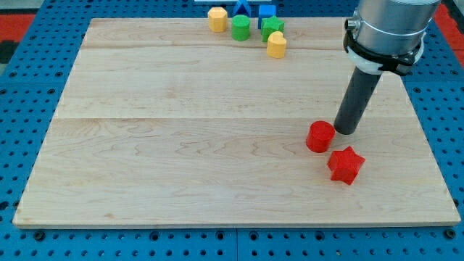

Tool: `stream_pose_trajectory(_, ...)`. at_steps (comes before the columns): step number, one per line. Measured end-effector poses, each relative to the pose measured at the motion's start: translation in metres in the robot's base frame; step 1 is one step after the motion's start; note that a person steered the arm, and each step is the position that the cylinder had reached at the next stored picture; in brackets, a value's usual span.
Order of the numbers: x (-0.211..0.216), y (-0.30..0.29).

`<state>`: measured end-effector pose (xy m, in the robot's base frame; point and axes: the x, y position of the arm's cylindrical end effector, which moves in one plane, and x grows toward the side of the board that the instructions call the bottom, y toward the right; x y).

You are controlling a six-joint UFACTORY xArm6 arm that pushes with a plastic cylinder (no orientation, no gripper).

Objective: Move yellow heart in between the green circle and the yellow hexagon

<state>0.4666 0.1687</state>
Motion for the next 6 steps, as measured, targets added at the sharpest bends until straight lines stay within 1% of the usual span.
stream_pose_trajectory(1, -0.006, 0.000)
stream_pose_trajectory(2, -0.045, -0.001)
stream_pose_trajectory(3, -0.075, -0.009)
stream_pose_trajectory(4, -0.096, -0.011)
stream_pose_trajectory(6, -0.118, -0.011)
